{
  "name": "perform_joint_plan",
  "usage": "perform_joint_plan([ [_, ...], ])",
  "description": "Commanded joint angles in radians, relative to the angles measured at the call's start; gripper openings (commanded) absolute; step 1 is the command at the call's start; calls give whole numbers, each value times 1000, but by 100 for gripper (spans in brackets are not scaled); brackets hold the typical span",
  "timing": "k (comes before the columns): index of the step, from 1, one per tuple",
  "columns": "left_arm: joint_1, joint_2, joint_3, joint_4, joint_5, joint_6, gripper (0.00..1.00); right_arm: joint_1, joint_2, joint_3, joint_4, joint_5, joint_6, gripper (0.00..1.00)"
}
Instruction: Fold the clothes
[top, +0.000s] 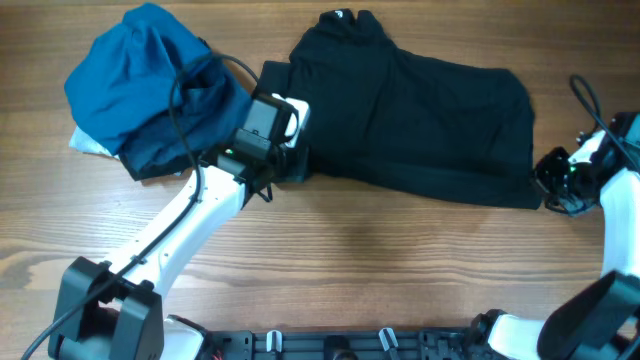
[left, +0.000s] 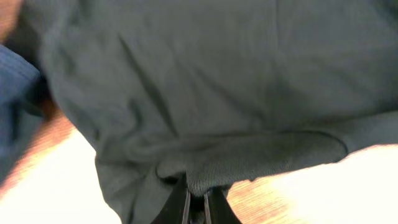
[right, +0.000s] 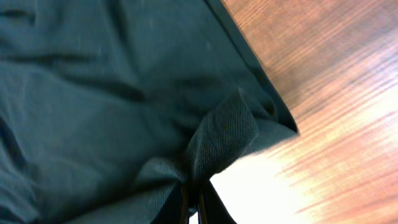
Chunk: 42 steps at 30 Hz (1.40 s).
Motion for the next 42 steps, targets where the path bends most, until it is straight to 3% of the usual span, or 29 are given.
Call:
perform_joint_plan([
  [1,68,23,14,113,-6,45,4,8,67,18,64,-8,46,4],
  [7,94,137,14,289,82,17,6,8,102,18,135,-8,84,4],
  [8,94,153,14,311,82,8,16,8,106,18,140,-7,94,4],
  [9,96,169,14,336,79,-11,47,8,109,18,145,-7,94,4],
  [10,101,179,14,349,76,-23,88,8,113,18,149,-7,94,4],
  [11,111,179,14,340,54,-40,100,8,113,18,153,-6,94,4],
  [16,193,134,35,66,68,-45,100,8,113,18,149,19,92,4],
  [19,174,136,25,-57,168,70,96,8,113,18,148,24,93,4],
  [22,79,147,5,-46,65,169,86,8,113,18,152,24,93,4],
  [24,11,164,4,-23,-93,173,83,8,113,18,151,24,93,4],
  [25,-39,194,4,7,-196,173,75,8,113,18,151,24,93,4],
  [26,-58,216,4,18,-238,172,68,8,113,18,151,24,93,4],
  [29,-74,267,4,34,-303,172,59,8,113,18,151,24,93,4],
  [33,-74,309,5,105,-363,172,24,8,113,18,151,34,93,4],
  [35,-74,292,19,91,-418,171,11,7,113,18,143,122,93,4],
  [38,-69,248,55,16,-492,172,8,3,113,18,121,242,121,4],
  [42,-54,207,62,56,-498,176,11,3,113,18,113,314,124,4],
])
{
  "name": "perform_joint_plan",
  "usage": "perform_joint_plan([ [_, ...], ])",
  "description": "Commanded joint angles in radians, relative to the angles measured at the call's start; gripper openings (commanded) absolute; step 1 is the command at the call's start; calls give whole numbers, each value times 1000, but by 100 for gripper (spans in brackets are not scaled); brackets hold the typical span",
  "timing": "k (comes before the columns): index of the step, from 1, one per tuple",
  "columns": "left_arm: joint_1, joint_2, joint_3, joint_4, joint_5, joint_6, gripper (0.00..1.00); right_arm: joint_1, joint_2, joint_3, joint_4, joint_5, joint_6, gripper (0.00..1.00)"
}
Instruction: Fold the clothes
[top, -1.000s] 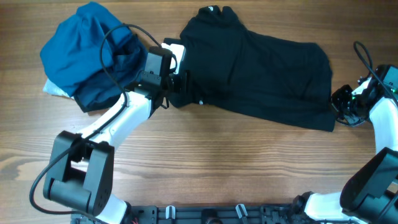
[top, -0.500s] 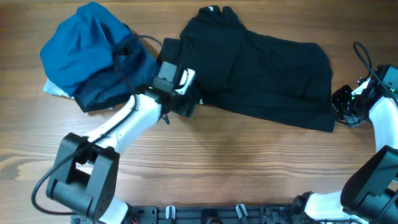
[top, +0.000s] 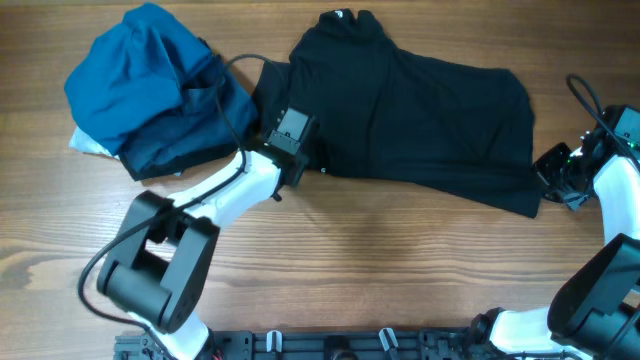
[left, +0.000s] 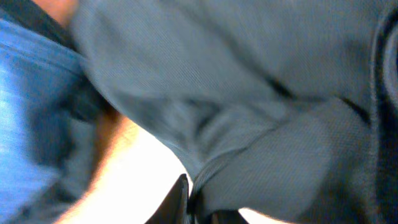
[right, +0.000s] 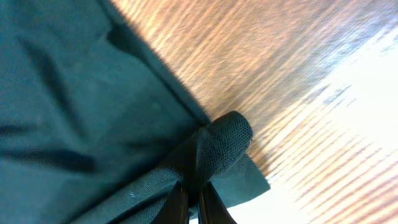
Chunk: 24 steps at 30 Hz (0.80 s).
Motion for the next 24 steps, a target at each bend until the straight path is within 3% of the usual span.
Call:
perform_joint_plan([
  [1,20,-53,31,37,-47,7,11,-3,13,18,-10,151,23,4],
  [8,84,-40,31,171,16,8,12,-3,13,18,-7,145,24,4],
  [10,91,-51,39,111,65,9,15,-3,13,18,-8,135,24,4],
  [12,70,-70,45,40,77,8,24,-3,13,18,-9,127,23,4],
  [16,11,-87,44,-85,280,9,41,-3,13,18,-10,121,23,5],
  [20,7,-29,36,-73,317,8,61,-3,13,18,-9,120,24,5],
  [22,7,24,34,-35,349,8,57,-3,13,18,-9,120,24,4],
  [23,7,42,34,-23,353,8,49,-3,13,18,-9,120,24,5],
  [24,7,61,34,-5,348,8,31,-3,13,18,-10,120,24,5],
])
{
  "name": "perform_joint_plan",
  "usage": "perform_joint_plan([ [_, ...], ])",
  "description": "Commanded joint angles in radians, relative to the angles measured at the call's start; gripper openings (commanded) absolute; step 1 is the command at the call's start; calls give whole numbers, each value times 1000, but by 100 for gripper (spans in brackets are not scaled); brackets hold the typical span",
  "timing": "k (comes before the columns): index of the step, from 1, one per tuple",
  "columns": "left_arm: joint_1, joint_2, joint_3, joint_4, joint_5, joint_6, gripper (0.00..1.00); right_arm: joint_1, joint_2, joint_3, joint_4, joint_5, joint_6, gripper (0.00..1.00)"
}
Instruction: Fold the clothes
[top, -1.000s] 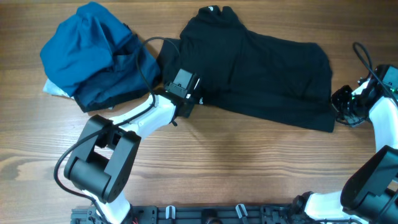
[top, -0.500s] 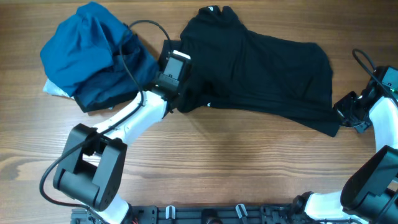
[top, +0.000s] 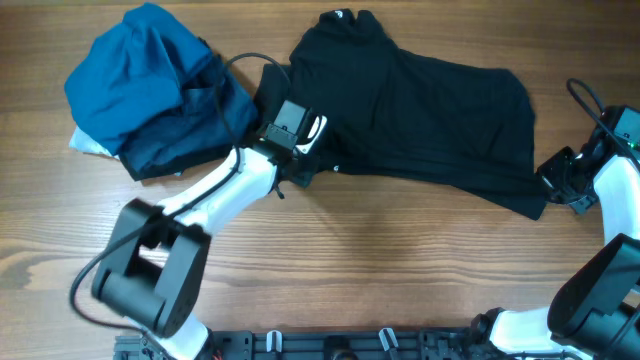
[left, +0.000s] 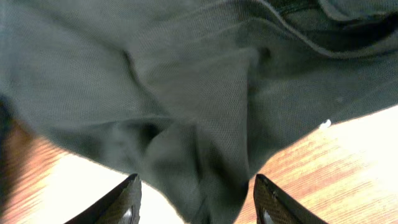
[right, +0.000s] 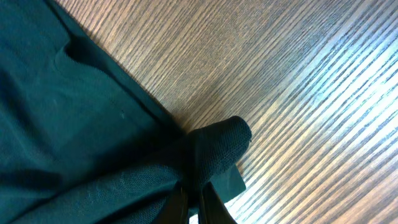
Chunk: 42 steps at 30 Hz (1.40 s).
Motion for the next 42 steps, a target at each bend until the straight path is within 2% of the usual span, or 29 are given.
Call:
perform_joint_plan([
  [1,3,82,3,46,50,8,19,-3,13,18,0,14,10,5],
  [4,4,63,29,36,34,8,4,-3,13,18,0,14,10,5],
  [6,11,30,75,-6,-1,10,4,-3,13,18,0,14,10,5],
  [10,37,7,139,-19,-3,94,4,-3,13,18,0,14,10,5],
  [15,89,11,140,23,-5,140,4,-3,13,18,3,14,10,5],
  [19,116,53,140,80,55,189,4,-3,13,18,3,14,8,5],
  [23,122,114,140,153,50,188,4,-3,13,18,0,14,6,5],
  [28,124,129,140,148,50,187,4,-3,13,18,-93,76,-1,8],
  [29,124,129,140,145,47,187,4,-3,13,18,-92,97,-2,10],
  [30,124,129,140,142,39,181,4,-3,13,18,-80,89,-1,23],
  [31,124,129,140,141,33,180,4,-3,13,18,-66,64,-8,41],
  [32,124,129,140,142,21,180,4,-3,13,18,-55,40,-31,49],
  [33,124,129,140,141,-13,172,9,-3,13,19,-43,8,-66,53],
  [35,124,124,144,124,-85,130,35,-3,13,25,-40,-27,-87,56],
  [37,123,90,179,35,-96,105,82,-3,12,73,-35,-137,-150,57],
  [39,121,50,233,-47,-88,74,87,-3,12,140,-55,-230,-183,57],
  [40,121,27,277,-95,-82,50,93,-2,12,186,-73,-274,-185,58],
  [42,121,3,368,-179,-14,14,95,7,12,270,-113,-339,-192,58],
])
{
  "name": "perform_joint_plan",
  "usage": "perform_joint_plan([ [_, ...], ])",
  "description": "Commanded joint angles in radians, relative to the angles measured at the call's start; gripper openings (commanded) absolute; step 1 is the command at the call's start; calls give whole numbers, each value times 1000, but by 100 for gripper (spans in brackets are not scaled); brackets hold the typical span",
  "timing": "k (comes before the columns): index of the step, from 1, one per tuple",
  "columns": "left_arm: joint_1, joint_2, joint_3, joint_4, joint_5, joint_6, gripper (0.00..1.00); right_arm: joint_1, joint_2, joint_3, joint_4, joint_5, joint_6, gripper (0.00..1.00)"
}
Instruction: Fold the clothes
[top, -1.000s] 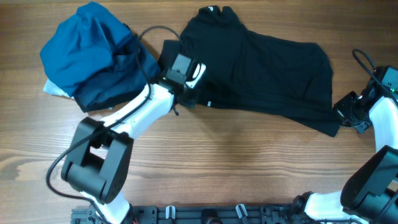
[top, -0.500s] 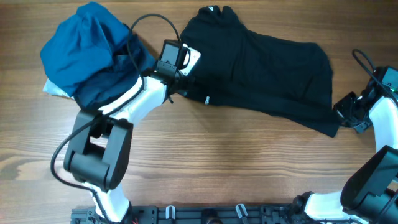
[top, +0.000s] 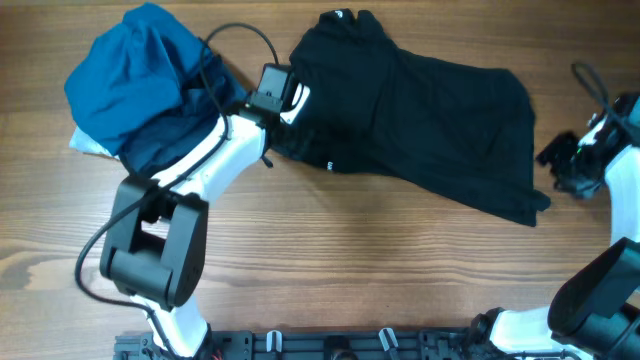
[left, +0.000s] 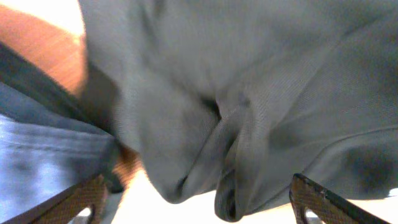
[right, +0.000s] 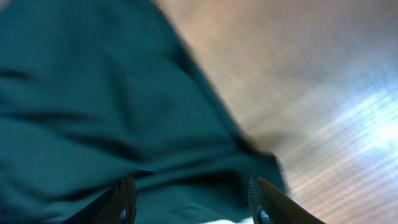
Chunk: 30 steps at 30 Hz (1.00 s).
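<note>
A black shirt lies spread on the wooden table, collar at the far edge, its near hem running slantwise down to the right. My left gripper stands open at the shirt's left edge, next to the blue pile. In the left wrist view the left gripper has bunched grey-looking shirt cloth between its spread fingers, which do not pinch it. My right gripper is open beside the shirt's right edge. The right wrist view shows the right gripper open over dark cloth.
A heap of blue clothes sits at the far left, touching the shirt's left side, with something white under it. The left arm's cable loops over the heap. Bare wood fills the near half of the table.
My right gripper has opened and let go of the shirt's lower right corner, which now lies flat. The left gripper, still open, has moved from the lower left corner to the shirt's far left edge.
At first both grippers were shut on the shirt's lower corners, left and right. They still held them a moment later, with the hem shifted. Then the left gripper stood open while the right still held. Now both are open and the shirt lies spread.
</note>
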Motion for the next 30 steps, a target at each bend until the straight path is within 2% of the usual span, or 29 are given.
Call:
perform_joint_plan([
  [1,6,-99,225,-123,157,-91,94,27,8,152,-28,-173,-68,59],
  [3,8,-92,279,-138,256,-96,93,56,9,190,-7,-171,-77,59],
  [6,10,-68,310,-105,292,-161,92,90,41,198,100,-143,-81,59],
  [11,57,-53,311,-18,429,-267,88,98,256,200,342,-123,-61,59],
  [16,66,-53,327,-42,434,-282,86,98,483,274,480,-123,-64,65],
  [20,59,-53,326,-89,440,-282,85,100,566,283,585,-124,-64,65],
  [22,52,-53,326,-98,440,-282,85,101,579,283,595,-126,-64,54],
  [24,50,-53,326,-100,440,-282,84,105,580,283,579,-126,-72,35],
  [25,50,-53,326,-100,440,-283,84,106,579,283,563,-127,-84,22],
  [27,50,-53,326,-100,440,-283,84,103,566,283,521,-122,-90,6],
  [30,50,-53,326,-100,440,-282,83,70,481,283,436,-127,-86,4],
])
